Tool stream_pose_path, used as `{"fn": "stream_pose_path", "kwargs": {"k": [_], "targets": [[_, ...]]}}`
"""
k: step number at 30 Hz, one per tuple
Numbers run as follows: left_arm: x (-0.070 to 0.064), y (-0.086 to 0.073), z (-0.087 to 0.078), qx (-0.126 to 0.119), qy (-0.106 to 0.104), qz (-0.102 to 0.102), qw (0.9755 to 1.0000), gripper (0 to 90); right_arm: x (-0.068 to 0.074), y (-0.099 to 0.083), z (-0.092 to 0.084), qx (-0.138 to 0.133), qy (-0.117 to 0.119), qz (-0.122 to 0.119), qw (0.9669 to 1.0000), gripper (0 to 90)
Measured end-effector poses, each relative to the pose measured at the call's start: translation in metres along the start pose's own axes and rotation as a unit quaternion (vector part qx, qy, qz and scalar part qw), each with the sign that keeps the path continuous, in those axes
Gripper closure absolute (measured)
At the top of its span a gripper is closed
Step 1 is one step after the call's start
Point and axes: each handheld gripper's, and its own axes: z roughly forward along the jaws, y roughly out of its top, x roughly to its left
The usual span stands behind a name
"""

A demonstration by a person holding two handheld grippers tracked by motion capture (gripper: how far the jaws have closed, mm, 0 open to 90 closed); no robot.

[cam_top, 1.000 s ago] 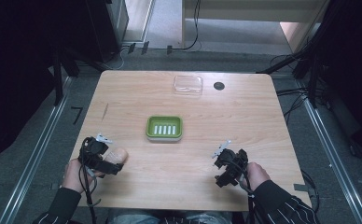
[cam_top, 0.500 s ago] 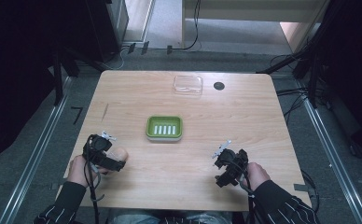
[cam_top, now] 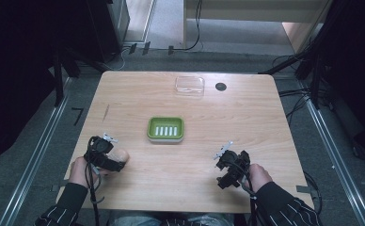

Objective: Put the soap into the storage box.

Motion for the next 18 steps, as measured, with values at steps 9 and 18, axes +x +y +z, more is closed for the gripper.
{"fn": "stream_pose_path", "kwargs": {"k": [9, 18], "targets": [[-0.002, 0.001, 0.008, 0.005, -0.005, 0.008, 0.9999, 21.2, 0.0, -0.001, 0.0, -0.001, 0.001, 0.003, 1.0, 14.3], [-0.002, 0.002, 0.01, 0.008, -0.011, 0.014, 0.9998, 32.2, 0.0, -0.001, 0.0, -0.001, 0.0, 0.002, 1.0, 14.3]]}}
